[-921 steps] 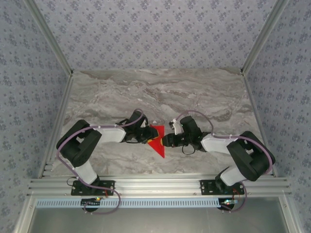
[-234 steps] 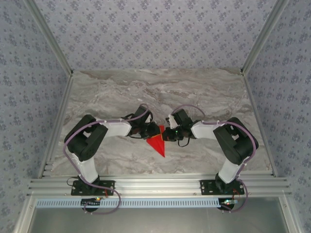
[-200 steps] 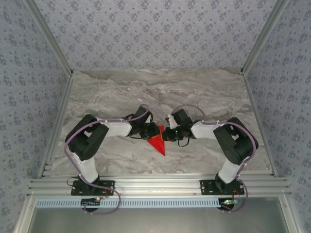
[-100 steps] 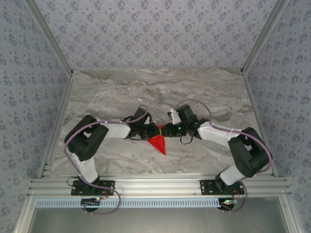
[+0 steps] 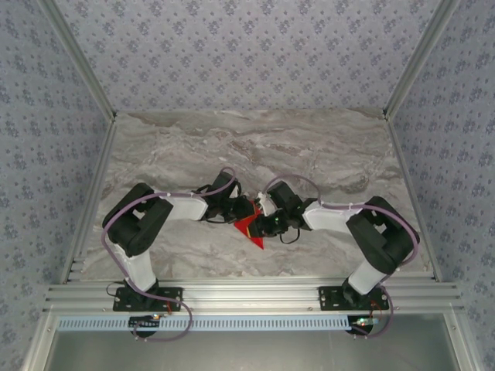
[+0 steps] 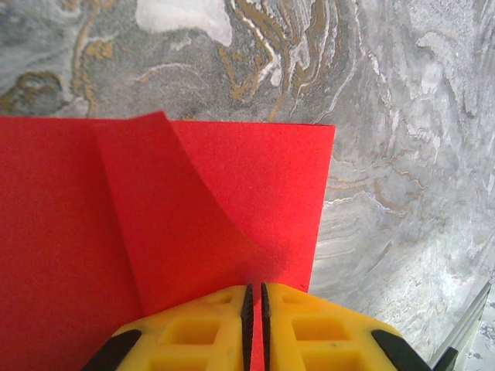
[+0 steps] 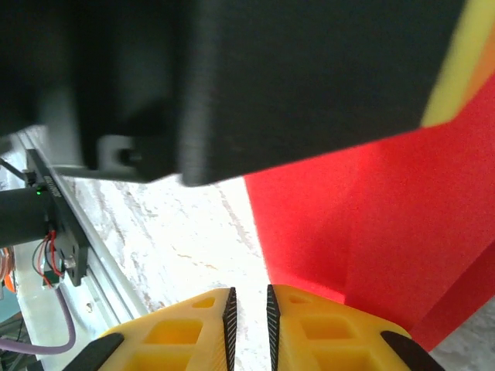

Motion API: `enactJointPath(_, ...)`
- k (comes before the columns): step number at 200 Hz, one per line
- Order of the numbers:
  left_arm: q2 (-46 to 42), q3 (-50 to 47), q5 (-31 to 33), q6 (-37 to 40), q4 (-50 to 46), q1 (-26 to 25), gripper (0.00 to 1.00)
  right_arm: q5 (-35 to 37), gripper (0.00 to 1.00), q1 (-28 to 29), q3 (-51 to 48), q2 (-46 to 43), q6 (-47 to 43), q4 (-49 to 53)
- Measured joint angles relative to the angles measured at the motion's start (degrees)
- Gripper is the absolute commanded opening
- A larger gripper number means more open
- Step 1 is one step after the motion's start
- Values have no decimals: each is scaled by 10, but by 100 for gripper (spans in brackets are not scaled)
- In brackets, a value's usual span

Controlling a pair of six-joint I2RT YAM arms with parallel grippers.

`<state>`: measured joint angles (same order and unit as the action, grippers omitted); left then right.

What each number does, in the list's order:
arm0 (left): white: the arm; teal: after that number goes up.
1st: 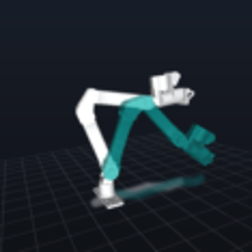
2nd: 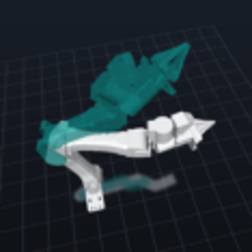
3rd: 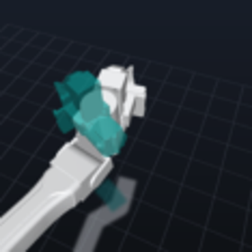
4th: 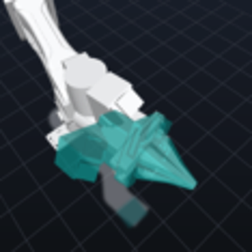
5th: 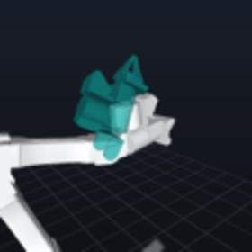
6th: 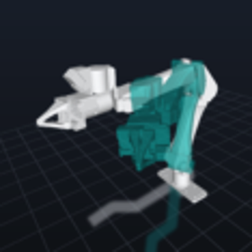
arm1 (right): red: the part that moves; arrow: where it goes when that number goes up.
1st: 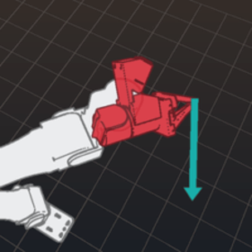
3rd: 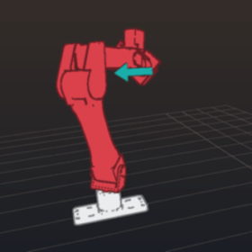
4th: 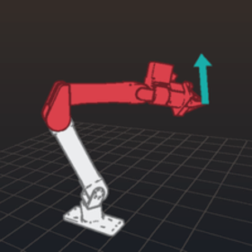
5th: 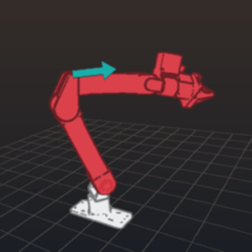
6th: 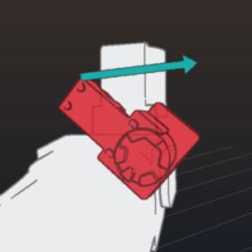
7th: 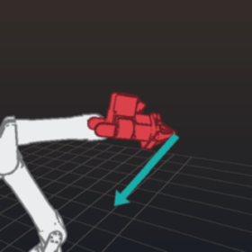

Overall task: Fold a paper plane with a square sheet of paper (fold left side to right side)
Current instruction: Fourth fold the wing at the center of the table.

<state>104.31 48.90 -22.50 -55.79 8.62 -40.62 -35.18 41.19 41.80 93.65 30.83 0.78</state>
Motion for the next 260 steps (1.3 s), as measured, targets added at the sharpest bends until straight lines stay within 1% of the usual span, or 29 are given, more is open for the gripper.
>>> enactJointPath(66,0,-1,0,0,1,0,14,20,21,8,0,12,-3,9)
enactJointPath(208,0,-1,-2,0,0,0,14,27,20,24,-25,8,-2,-10)
enactJointPath(260,0,-1,-2,0,0,0,13,31,17,29,-26,7,-2,-9)
